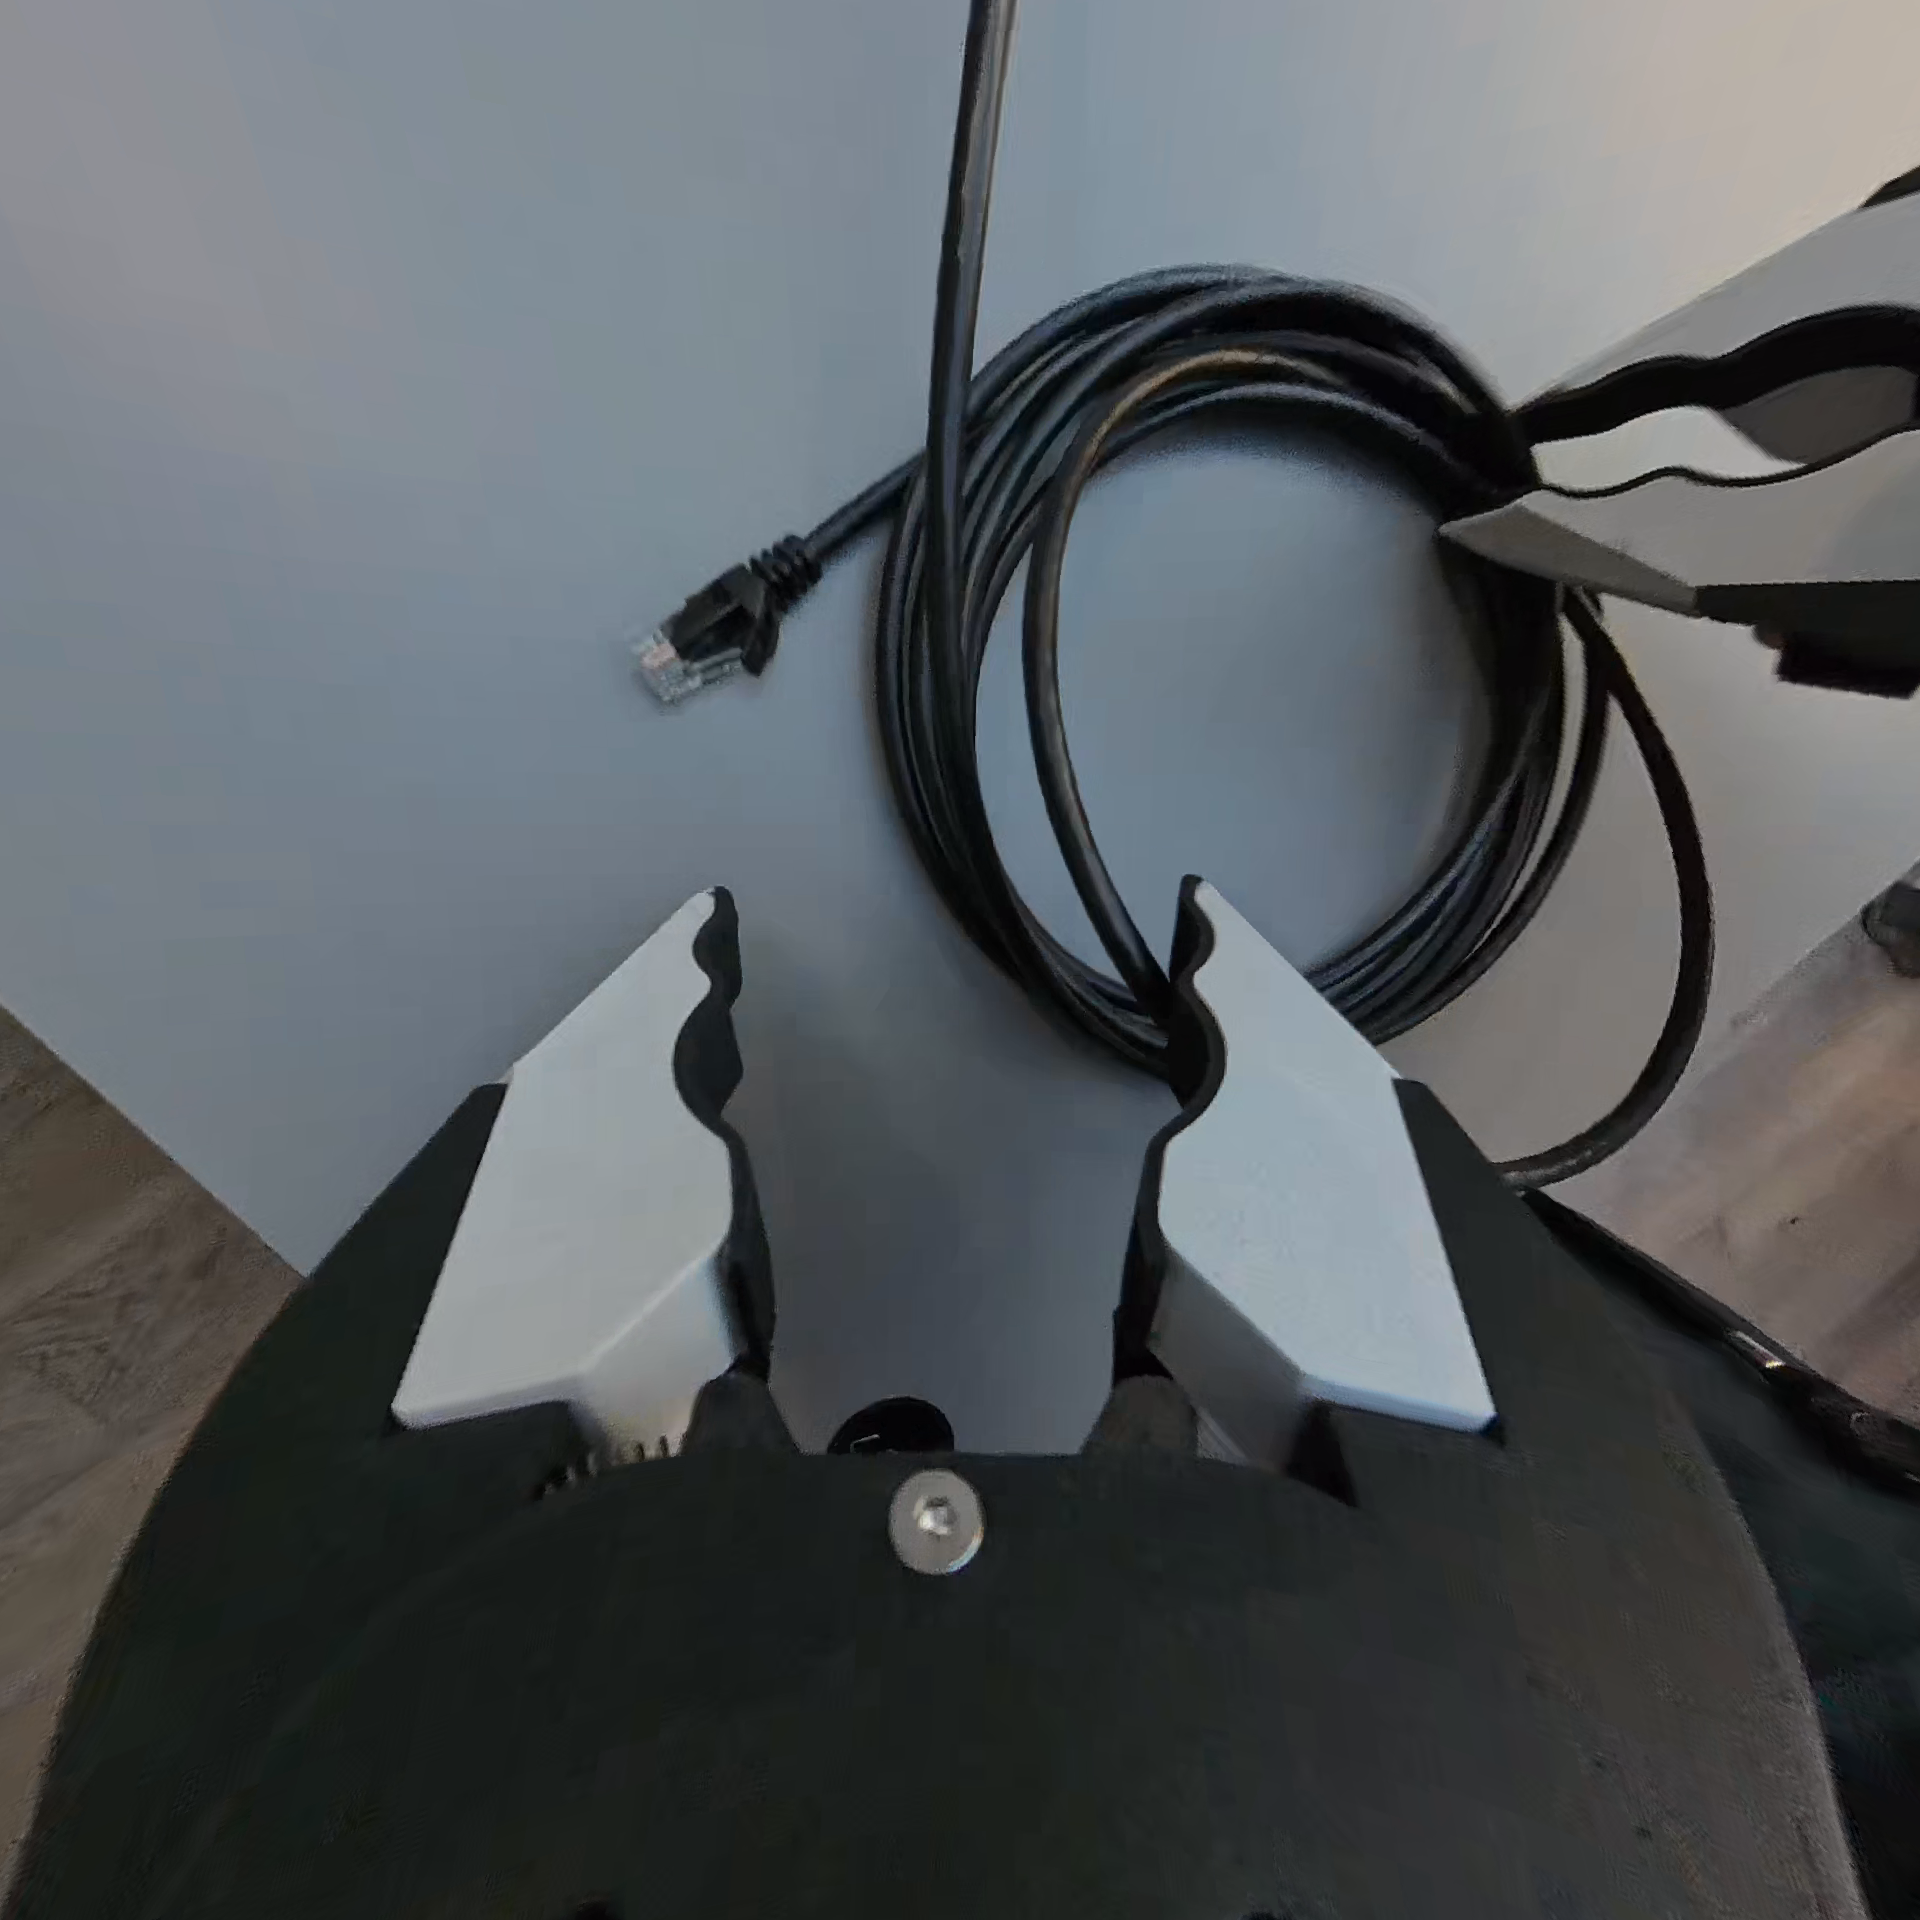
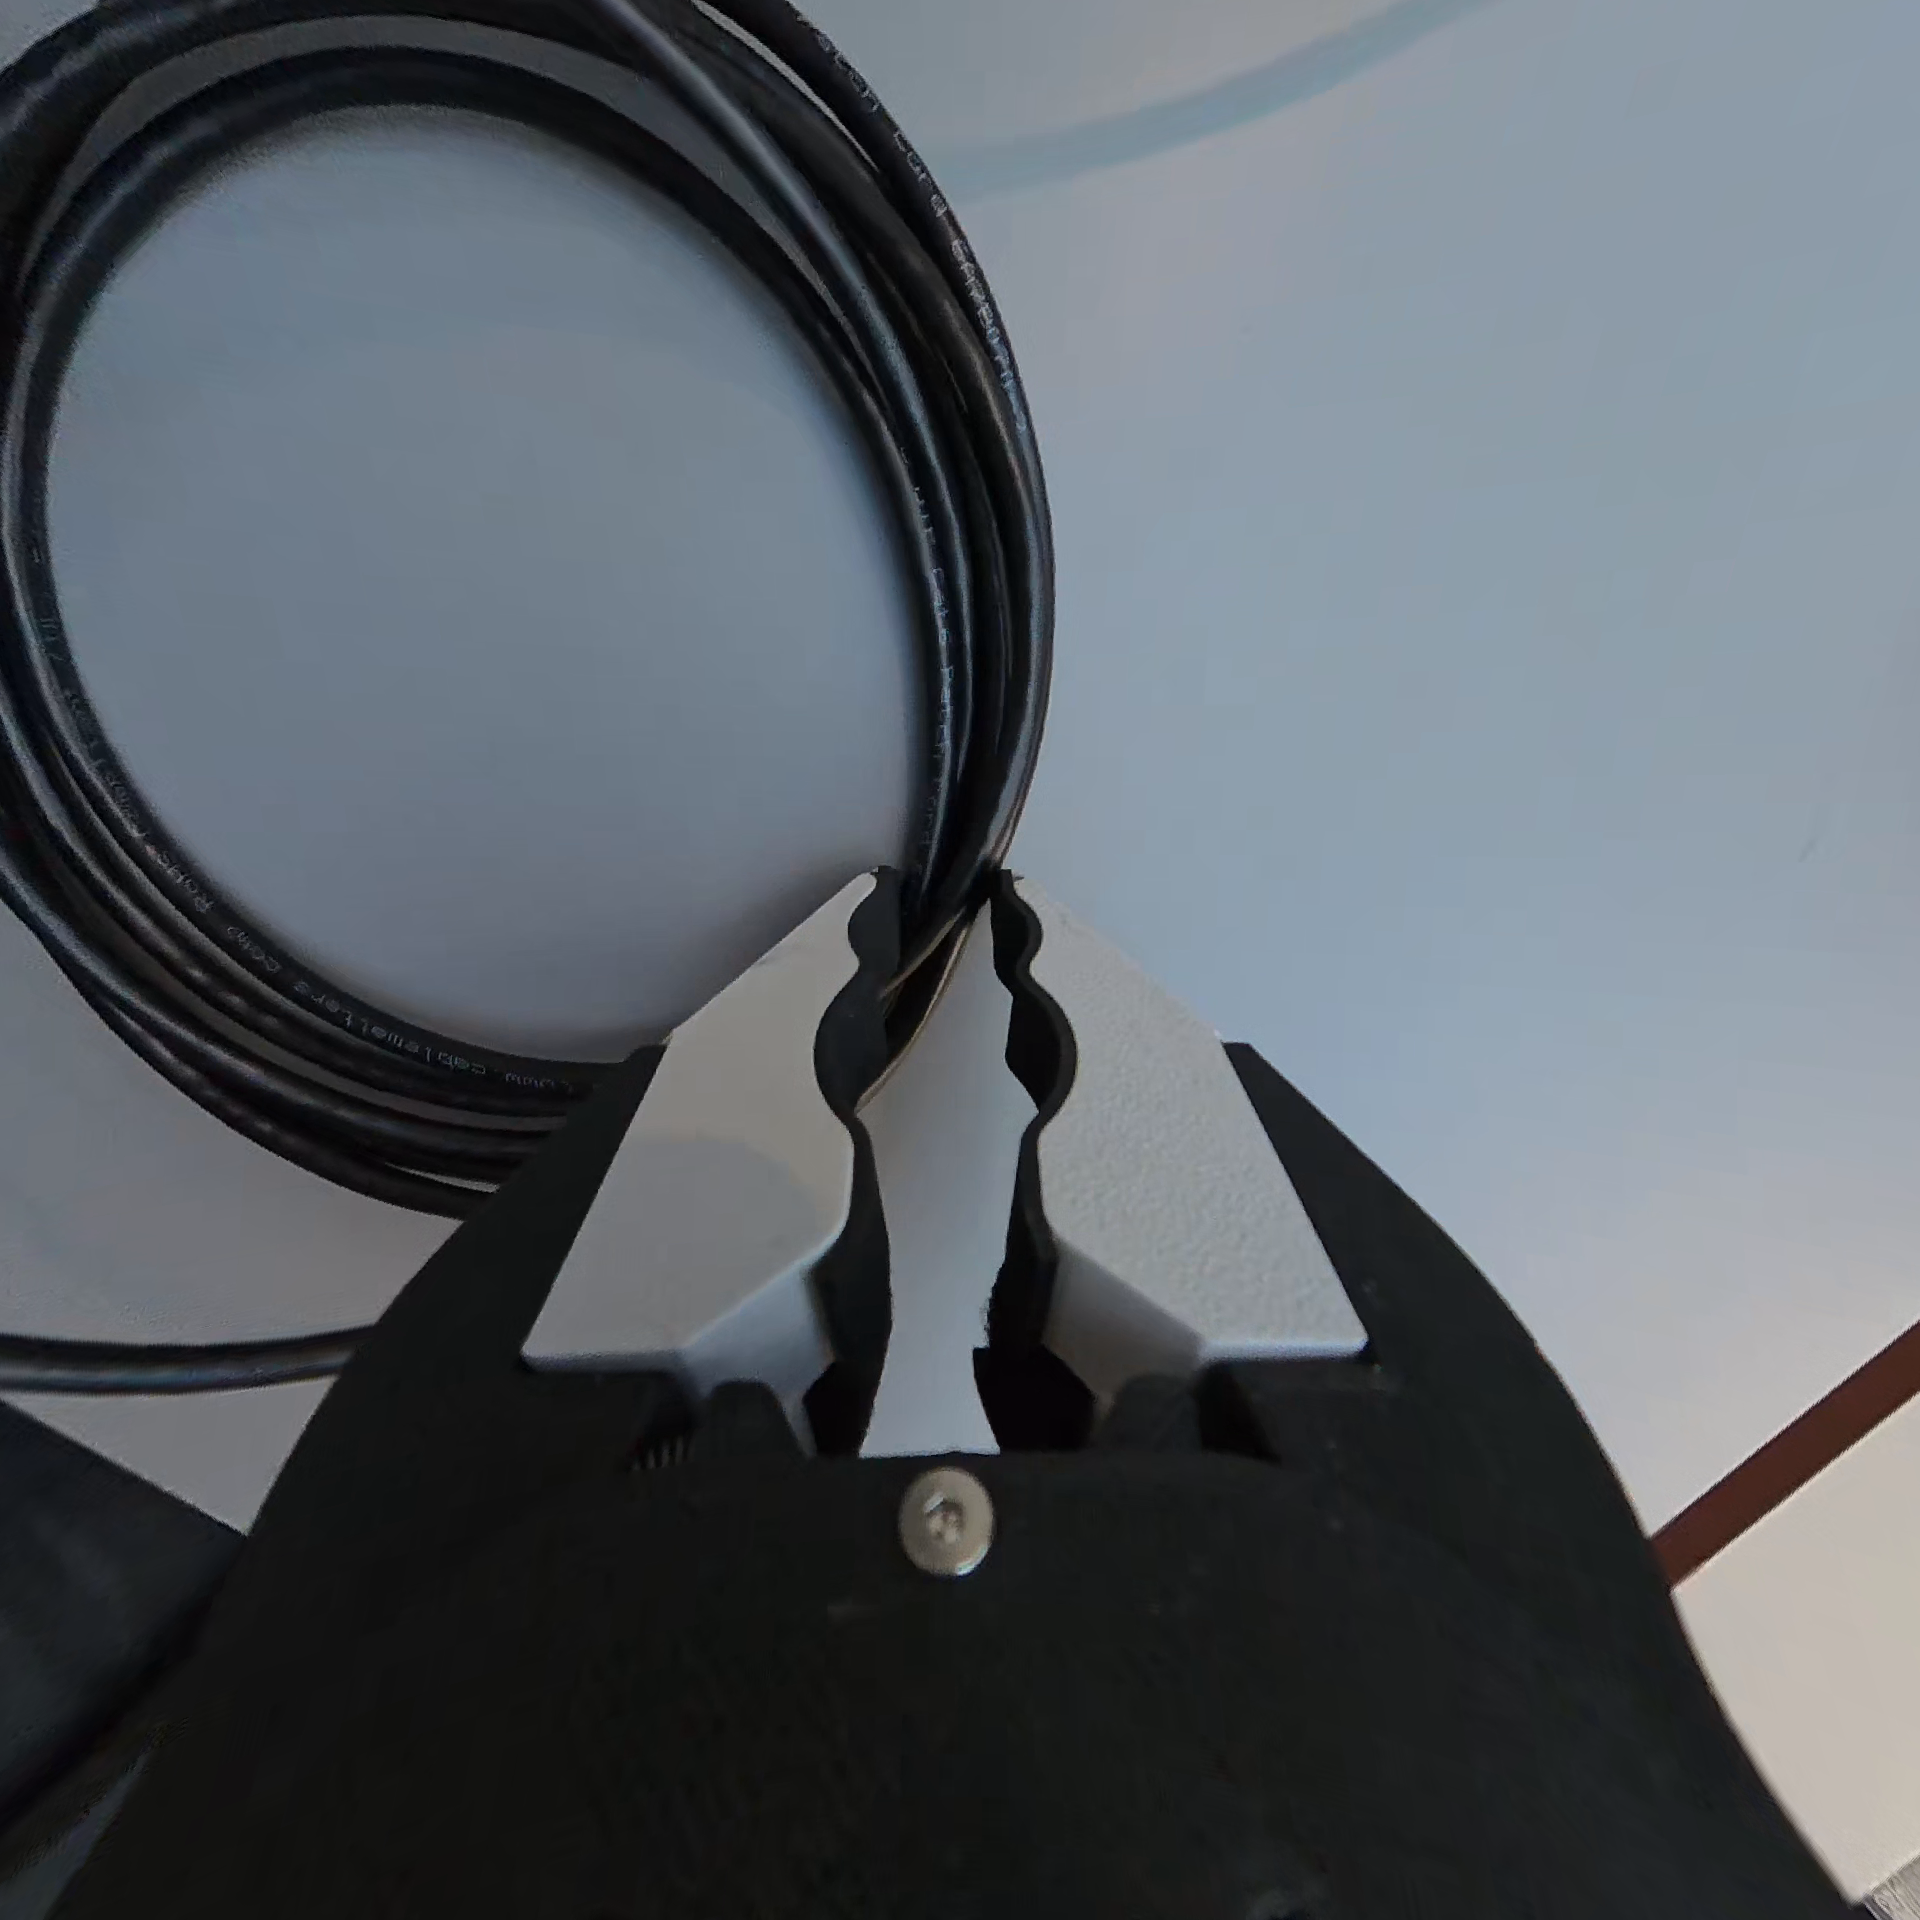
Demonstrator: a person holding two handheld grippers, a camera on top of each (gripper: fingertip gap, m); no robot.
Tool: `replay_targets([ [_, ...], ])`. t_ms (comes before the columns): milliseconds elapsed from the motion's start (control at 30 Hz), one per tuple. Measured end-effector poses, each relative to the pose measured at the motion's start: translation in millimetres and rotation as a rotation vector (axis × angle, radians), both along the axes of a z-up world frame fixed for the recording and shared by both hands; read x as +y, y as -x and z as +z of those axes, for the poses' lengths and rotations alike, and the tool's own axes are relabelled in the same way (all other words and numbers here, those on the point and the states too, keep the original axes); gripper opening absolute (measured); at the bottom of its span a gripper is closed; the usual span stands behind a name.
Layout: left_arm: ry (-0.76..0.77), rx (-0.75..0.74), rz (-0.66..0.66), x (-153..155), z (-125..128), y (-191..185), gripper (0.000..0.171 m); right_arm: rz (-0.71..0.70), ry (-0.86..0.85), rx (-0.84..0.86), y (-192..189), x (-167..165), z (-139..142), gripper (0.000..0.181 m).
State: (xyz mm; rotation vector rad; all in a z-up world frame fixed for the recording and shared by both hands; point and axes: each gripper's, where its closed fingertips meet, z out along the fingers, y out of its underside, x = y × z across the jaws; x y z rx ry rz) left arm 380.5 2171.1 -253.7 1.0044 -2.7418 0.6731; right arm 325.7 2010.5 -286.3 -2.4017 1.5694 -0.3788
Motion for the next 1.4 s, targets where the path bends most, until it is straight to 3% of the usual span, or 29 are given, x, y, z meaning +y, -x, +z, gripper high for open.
replay_targets([
  [100, 0.068, -0.051, -0.136, -24.8, 23.2, -17.4, 0.085, -0.007, -0.021, -0.022, 0.1, 0.1, 0.1, 0.016],
  [200, 0.037, -0.124, -0.331, -64.9, 29.8, -40.7, 0.086, -0.014, -0.018, -0.048, 0.1, 0.2, 0.3, 0.016],
  [333, -0.148, -0.123, -0.610, -78.0, -14.8, -41.2, 0.092, -0.040, -0.025, -0.085, 0.1, 0.2, 0.7, 0.016],
  [500, -0.206, -0.276, -0.906, -78.0, -35.8, -24.8, 0.056, 0.002, -0.037, -0.154, -2.7, 0.2, 2.0, 0.015],
  [600, -0.224, -0.273, -0.976, -78.3, -35.6, -22.7, 0.045, 0.068, -0.037, -0.202, -10.2, -7.1, 3.0, 0.013],
  [633, -0.241, -0.270, -0.987, -75.1, -35.2, -26.0, 0.031, 0.068, -0.070, -0.211, -14.2, -9.0, 3.2, 0.013],
  [700, -0.253, -0.252, -0.958, -68.3, -35.1, -32.3, 0.016, 0.084, -0.172, -0.229, -24.0, -5.8, 5.0, 0.014],
  [800, -0.245, -0.196, -0.842, -58.9, -34.7, -38.2, 0.013, 0.164, -0.182, -0.237, -37.7, 0.4, 8.3, 0.024],
  [967, -0.232, -0.158, -0.632, -32.5, -34.3, -48.4, 0.010, 0.530, -0.042, -0.529, -87.6, 36.2, 69.9, 0.057],
  [1100, -0.201, -0.135, -0.470, -2.2, -33.6, -49.7, 0.009, 0.812, 0.026, -0.564, -134.6, 72.6, 87.4, 0.062],
  [1200, -0.186, -0.125, -0.366, 21.3, -33.2, -46.5, 0.009, 0.879, 0.118, -0.550, -187.9, 71.6, 78.6, 0.065],
  [1333, -0.169, -0.103, -0.227, 44.5, -32.7, -39.0, 0.009, 0.965, 0.339, -0.288, -229.0, 35.4, 17.4, 0.065],
  [1400, -0.149, -0.096, -0.158, 52.1, -32.4, -34.8, 0.009, 0.957, 0.337, -0.242, -231.7, 28.3, 6.6, 0.023],
])
